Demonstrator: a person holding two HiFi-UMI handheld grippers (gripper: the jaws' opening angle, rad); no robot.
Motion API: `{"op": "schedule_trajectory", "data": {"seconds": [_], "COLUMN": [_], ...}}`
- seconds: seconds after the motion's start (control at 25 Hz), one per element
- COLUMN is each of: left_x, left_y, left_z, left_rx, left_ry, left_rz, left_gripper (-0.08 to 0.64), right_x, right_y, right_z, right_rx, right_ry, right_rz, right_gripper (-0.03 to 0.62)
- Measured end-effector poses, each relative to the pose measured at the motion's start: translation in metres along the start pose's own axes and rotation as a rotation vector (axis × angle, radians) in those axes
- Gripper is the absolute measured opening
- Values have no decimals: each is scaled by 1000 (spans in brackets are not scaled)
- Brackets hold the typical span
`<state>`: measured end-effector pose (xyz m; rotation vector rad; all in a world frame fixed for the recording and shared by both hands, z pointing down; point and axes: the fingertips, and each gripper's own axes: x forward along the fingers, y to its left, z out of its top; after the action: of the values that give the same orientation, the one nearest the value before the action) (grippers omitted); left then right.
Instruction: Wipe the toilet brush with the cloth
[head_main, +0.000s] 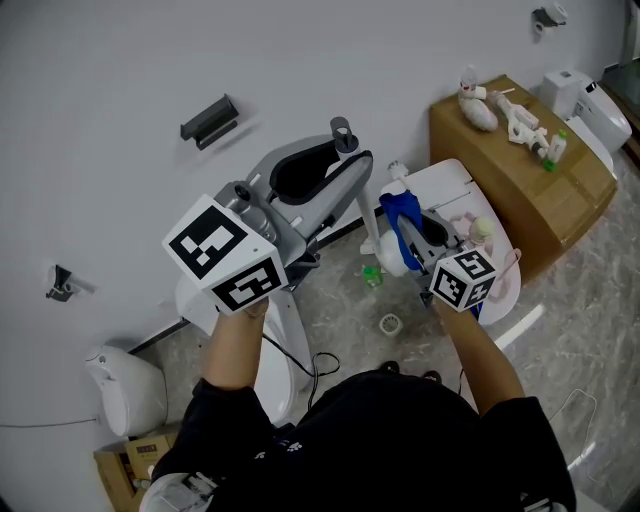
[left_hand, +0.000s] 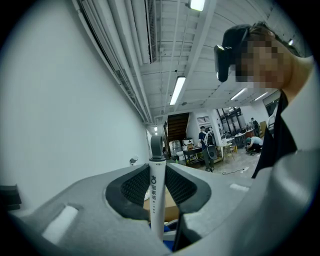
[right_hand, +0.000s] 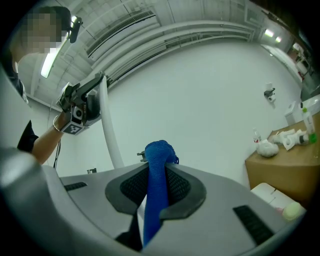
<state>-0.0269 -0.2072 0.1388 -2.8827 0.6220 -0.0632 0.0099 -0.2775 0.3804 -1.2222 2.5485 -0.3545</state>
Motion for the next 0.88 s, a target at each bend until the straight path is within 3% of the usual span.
{"op": "schedule_trajectory", "data": {"seconds": [0.88], "left_x": [5], "left_y": [9], "left_z": [-11], "left_rx": [-11], "left_ry": [-32], "left_rz": [0], "left_gripper": [101], "right_x": [-45], "right_y": [87], "right_z": [142], "right_rx": [-104], "right_ry": [-254], "right_rz": [217], "right_gripper": [64]}}
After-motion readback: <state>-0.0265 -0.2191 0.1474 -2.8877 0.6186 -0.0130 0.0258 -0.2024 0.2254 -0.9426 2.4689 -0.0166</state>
